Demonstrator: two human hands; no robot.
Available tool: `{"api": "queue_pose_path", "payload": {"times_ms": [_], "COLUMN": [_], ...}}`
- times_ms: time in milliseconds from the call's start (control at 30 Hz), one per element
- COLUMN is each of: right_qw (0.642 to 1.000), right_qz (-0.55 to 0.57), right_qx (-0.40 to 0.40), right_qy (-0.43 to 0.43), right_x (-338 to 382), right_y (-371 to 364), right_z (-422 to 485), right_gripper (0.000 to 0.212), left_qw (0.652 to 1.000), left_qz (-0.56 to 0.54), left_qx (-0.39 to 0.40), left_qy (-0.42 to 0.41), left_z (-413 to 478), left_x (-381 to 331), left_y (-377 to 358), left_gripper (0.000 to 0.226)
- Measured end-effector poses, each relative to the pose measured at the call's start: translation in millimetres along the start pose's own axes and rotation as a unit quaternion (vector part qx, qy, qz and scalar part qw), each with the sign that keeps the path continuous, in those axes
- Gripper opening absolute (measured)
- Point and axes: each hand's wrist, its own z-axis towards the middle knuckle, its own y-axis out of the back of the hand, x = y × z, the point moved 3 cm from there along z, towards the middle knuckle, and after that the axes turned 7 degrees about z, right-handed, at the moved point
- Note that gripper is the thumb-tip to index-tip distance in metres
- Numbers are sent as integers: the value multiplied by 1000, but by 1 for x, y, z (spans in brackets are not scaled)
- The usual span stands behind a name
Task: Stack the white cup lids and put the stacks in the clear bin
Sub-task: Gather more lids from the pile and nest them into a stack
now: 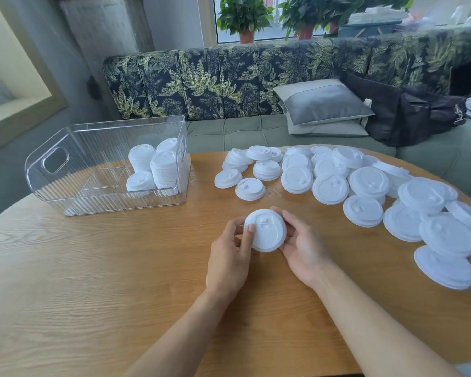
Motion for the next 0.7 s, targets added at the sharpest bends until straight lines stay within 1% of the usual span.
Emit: {"api": "queue_pose_path", "payload": {"times_ms": [67, 133, 200, 267, 300, 400, 567, 633, 700], "right_qw": [1000, 998, 997, 997, 996, 993, 991, 991, 990], "right_qz": [-11, -41, -58, -57, -60, -86, -98, -102, -108], "right_qx": [14, 30, 30, 25, 32, 57, 51, 46, 37], "right_qy": [0, 23, 44, 55, 56, 60, 71, 76, 81], "right_x": [-1, -3, -5, -6, -6, -7, -8, -9, -10], "right_y": [-2, -3, -3, -1, 0, 0, 3, 2, 1], "right_z": [-1, -1, -1, 0, 0, 2, 1, 1, 0], "right_gripper": [32, 47, 61, 71, 72, 60, 50, 54, 63], "left_qw": [1000, 1000, 999, 998, 996, 992, 990, 990, 990], "left_qz": [0, -5, -15, -45, -64, -99, -116, -115, -119], "left_qx": [-3, -5, -15, -25, -29, -38, -19, -12, -5], "left_qy": [8, 16, 25, 42, 52, 68, 79, 80, 77], "left_z": [0, 1, 0, 1, 1, 2, 4, 5, 5], "left_x": [0, 0, 0, -3, -3, -3, -2, -1, 0], "left_y": [1, 1, 4, 6, 7, 11, 10, 11, 11], "left_gripper": [24, 17, 14, 13, 13, 13, 23, 23, 22]}}
